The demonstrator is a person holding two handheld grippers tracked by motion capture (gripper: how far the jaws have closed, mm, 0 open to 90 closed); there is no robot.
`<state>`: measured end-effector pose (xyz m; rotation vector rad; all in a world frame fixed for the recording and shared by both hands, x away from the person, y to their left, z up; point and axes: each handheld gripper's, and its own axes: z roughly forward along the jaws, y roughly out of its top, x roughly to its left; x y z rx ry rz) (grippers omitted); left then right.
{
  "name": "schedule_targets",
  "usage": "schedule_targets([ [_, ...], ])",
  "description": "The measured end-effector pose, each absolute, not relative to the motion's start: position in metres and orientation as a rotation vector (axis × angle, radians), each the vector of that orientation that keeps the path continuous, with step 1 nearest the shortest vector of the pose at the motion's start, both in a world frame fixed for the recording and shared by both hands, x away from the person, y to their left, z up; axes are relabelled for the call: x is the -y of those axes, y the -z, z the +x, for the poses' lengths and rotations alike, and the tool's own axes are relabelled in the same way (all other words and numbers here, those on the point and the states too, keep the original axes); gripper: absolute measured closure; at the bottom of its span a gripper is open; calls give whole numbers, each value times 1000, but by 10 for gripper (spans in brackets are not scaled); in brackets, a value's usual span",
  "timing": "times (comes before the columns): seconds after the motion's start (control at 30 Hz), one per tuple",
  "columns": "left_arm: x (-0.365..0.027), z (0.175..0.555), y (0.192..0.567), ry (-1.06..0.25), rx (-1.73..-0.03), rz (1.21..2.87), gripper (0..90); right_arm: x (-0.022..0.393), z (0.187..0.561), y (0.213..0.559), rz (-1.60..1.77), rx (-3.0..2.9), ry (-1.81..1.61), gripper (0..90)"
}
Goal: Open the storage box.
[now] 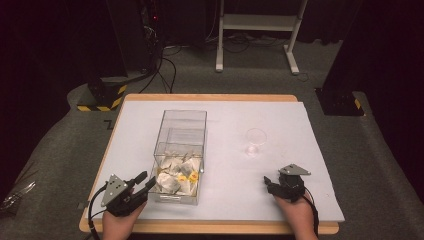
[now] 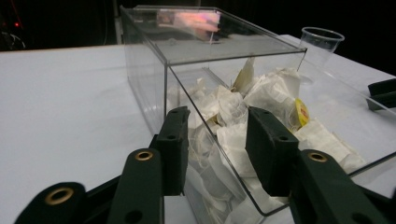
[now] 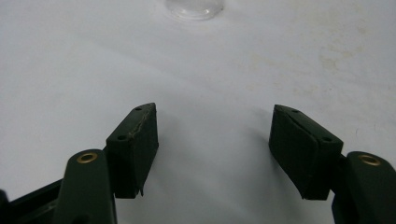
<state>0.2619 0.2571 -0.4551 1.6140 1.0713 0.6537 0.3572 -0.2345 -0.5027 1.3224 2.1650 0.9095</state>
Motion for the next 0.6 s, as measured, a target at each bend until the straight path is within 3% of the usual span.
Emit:
schedule_targets([
  [0.37, -267, 264, 447, -731, -1036, 1622, 584, 230, 356, 498, 1261, -2180, -943, 349],
  [0.6, -277, 283, 450, -742, -1109, 1633, 571, 223, 353, 494, 1215, -2192, -971, 375],
])
